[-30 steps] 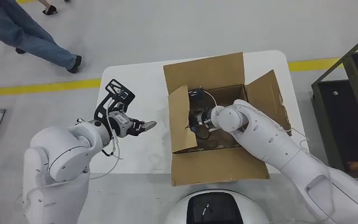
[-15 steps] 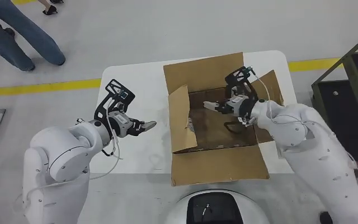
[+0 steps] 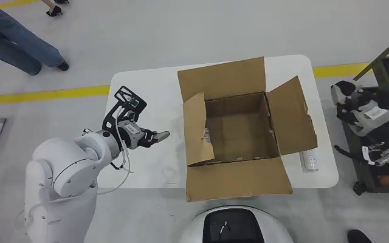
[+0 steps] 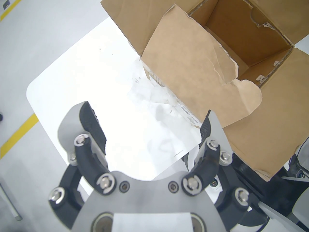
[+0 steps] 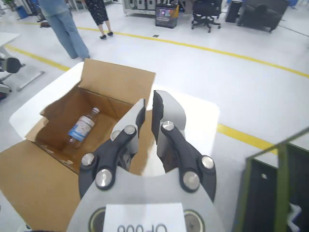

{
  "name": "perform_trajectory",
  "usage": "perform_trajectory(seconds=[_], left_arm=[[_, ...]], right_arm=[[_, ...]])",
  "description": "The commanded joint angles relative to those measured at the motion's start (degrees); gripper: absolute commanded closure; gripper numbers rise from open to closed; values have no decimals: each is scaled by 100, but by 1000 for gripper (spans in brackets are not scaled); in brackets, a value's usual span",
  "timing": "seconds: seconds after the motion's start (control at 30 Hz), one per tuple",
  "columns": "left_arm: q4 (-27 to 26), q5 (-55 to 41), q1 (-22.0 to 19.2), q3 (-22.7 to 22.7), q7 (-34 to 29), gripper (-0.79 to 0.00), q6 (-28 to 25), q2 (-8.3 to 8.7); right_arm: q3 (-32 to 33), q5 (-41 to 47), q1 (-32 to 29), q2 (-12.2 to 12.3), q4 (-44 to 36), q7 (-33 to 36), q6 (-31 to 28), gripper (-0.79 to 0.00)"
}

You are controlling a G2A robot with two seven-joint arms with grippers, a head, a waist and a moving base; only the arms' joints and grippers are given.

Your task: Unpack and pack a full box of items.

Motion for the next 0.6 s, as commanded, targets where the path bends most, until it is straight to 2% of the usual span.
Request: perform_trajectory(seconds=[0.0, 0.1, 0.2, 0.27, 0.4, 0.57], left_arm=[[0, 0, 0, 0, 0, -785, 0, 0], [0, 0, 0, 0, 0, -785, 0, 0], [0, 0, 0, 0, 0, -785, 0, 0], [-6, 19, 56, 10, 123, -785, 4, 1], [-72, -284, 118, 50, 200, -785, 26, 15], [-380, -1041, -209, 280, -109, -785, 152, 22]], right_arm=[[715, 140, -318, 11, -25, 329, -68, 0], [1494, 489, -701, 29, -18, 999, -151, 0], [1817, 850, -1024, 54, 264, 1706, -215, 0], [1803, 1138, -1121, 78, 539, 2045, -264, 0], [1550, 1281, -1145, 118, 912, 2178, -224, 0], [1092, 1197, -1000, 163, 1097, 1951, -240, -18]])
